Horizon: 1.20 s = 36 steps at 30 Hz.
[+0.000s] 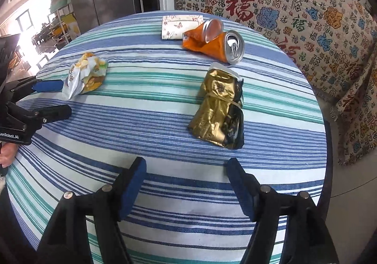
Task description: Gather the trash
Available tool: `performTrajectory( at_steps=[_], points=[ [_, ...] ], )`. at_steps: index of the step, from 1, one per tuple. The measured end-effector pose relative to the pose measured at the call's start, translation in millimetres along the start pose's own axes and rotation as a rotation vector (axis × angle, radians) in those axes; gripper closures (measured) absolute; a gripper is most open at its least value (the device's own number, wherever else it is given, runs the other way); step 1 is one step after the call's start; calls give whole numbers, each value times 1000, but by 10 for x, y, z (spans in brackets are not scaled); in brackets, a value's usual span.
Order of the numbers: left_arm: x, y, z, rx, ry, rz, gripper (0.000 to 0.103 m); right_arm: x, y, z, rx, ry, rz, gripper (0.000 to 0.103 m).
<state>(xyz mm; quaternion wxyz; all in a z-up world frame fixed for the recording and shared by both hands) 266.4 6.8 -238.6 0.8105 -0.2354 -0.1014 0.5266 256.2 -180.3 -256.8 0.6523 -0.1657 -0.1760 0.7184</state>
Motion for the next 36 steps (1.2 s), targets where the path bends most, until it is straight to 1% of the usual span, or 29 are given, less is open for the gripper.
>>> performTrajectory(
  at_steps=[3, 6, 8, 11, 13, 15, 19, 21, 22, 23, 25, 26, 27, 30, 36],
  points=[
    [-44, -55, -9, 1, 34, 10, 8, -72, -35, -45, 8, 9, -26, 25],
    [-110, -129, 3, -10, 84, 29, 8, -177, -46, -68, 21, 23, -72, 25],
    [-161, -196, 35, -28, 95, 25, 8, -220, -52, -35, 19, 7, -97, 25],
    [-161, -303, 45, -54, 51, 11, 5, -266, -127, 99, -31, 7, -105, 25],
    [-142, -359, 7, -52, 41, 19, 5, -300, -200, 150, -66, 17, -114, 25],
    [-110, -407, -43, -51, 16, 44, 5, -336, -266, 101, -64, 3, -129, 25],
    [-78, -471, -65, -68, -20, 48, 6, -346, -352, -69, -39, -18, -149, 25],
    [-74, -493, -41, -82, -41, 45, 6, -330, -373, -128, -29, -16, -139, 37],
    [-67, -499, -37, -87, -51, 45, 6, -316, -372, -170, -11, -19, -131, 52],
    [-54, -506, -36, -90, -60, 48, 7, -305, -366, -206, 9, -22, -128, 61],
    [-22, -510, -38, -90, -69, 58, 13, -303, -365, -203, 11, -21, -144, 63],
    [-8, -509, -42, -86, -68, 62, 19, -294, -371, -184, 10, -23, -145, 63],
    [5, -498, -43, -83, -70, 65, 22, -277, -380, -157, 4, -26, -142, 64],
    [35, -483, -38, -84, -89, 64, 23, -235, -381, -104, -6, -30, -130, 64],
    [19, -455, -36, -78, -105, 53, 22, -203, -339, -157, 14, -29, -121, 64]
  ],
)
Point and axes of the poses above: each gripper's, at about its wrist camera, not at the fingertips, and z roughly against the way its jaws point, x to its left, y to its underside, the point moved 8 cm from there along -z, roughly the way its jaws point, and after that the axes turned 6 degrees about x, right-handed, at the moved point
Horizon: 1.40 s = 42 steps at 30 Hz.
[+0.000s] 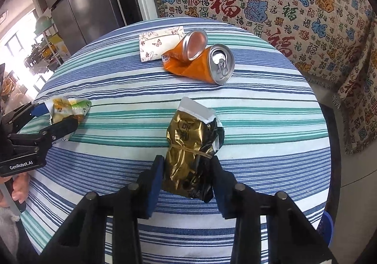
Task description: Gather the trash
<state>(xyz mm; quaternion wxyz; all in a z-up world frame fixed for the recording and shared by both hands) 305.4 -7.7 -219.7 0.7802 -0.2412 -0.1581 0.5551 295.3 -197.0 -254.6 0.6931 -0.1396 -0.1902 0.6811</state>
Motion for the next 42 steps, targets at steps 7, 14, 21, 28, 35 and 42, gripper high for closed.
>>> performTrajectory(
  at_steps=[7, 14, 21, 28, 35, 42],
  points=[
    [9, 76, -126, 66, 23, 10, 14, -14, -11, -18, -1, 20, 2, 60],
    [19, 90, -129, 60, 32, 15, 14, -66, 3, -49, 13, 26, -12, 44],
    [-54, 73, -28, 39, 16, -37, 19, 4, -1, -18, 5, 11, 3, 44],
    [-64, 96, -16, 39, 31, -53, 54, 11, -7, 46, 11, 13, -2, 64],
    [-80, 22, 108, 0, 77, -30, 66, 9, 35, 229, -17, 4, -10, 64],
    [-243, -17, 257, -36, 129, -36, 69, -162, 136, 474, -40, 5, -34, 64]
  ],
)
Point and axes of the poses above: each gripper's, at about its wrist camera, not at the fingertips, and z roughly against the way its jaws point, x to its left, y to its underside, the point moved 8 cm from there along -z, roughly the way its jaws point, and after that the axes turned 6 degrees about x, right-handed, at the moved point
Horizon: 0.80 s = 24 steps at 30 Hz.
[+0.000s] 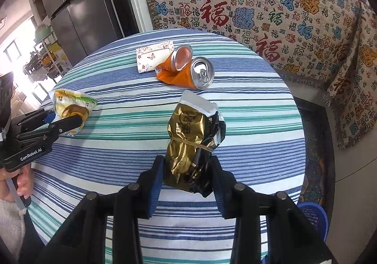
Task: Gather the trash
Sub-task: 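Carry both wrappers over the blue wastebasket and open both tools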
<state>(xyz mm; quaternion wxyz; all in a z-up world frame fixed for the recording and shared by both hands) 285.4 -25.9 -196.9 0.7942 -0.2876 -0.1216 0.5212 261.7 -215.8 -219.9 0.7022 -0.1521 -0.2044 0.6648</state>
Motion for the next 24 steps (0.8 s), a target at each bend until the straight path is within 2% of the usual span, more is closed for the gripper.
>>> performTrajectory(
  at_steps=[10, 15, 24],
  points=[
    [-627, -52, 192, -2, 113, -64, 69, -376, 189, 473, -51, 17, -61, 64],
    [-1175, -117, 268, -6, 172, -127, 70, -712, 377, 717, -68, 43, -106, 64],
    [-2392, -268, 199, 6, 298, -232, 70, -1532, 901, 1117, -90, 118, -245, 64]
  ],
)
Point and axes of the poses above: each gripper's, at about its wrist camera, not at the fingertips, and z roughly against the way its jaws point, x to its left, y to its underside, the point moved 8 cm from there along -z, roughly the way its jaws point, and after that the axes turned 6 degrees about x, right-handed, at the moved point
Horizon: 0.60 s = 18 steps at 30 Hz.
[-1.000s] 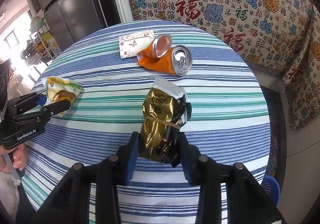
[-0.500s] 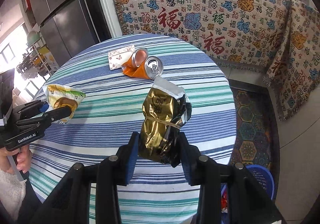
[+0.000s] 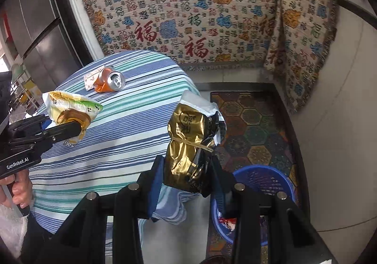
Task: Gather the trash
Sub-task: 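Carry both wrappers over the blue wastebasket and open both tools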
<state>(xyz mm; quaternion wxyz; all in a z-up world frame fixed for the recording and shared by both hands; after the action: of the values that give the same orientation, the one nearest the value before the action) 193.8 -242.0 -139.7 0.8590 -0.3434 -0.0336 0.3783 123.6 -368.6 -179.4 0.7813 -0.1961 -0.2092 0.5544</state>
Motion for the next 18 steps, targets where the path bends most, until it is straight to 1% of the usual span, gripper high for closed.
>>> performTrajectory(
  at_steps=[5, 9, 15, 18],
  points=[
    [-566, -135, -306, 26, 57, -52, 70, -535, 126, 160, -2, 47, -79, 64],
    [-930, -199, -528, 46, 86, -75, 70, -875, 244, 175, 13, 79, -131, 64],
    [-1312, -300, -855, 67, 120, -85, 70, -1251, 481, 147, 38, 107, -184, 64],
    [-1426, -299, -1008, 83, 130, -88, 70, -1417, 581, 108, 50, 117, -206, 64]
  ],
)
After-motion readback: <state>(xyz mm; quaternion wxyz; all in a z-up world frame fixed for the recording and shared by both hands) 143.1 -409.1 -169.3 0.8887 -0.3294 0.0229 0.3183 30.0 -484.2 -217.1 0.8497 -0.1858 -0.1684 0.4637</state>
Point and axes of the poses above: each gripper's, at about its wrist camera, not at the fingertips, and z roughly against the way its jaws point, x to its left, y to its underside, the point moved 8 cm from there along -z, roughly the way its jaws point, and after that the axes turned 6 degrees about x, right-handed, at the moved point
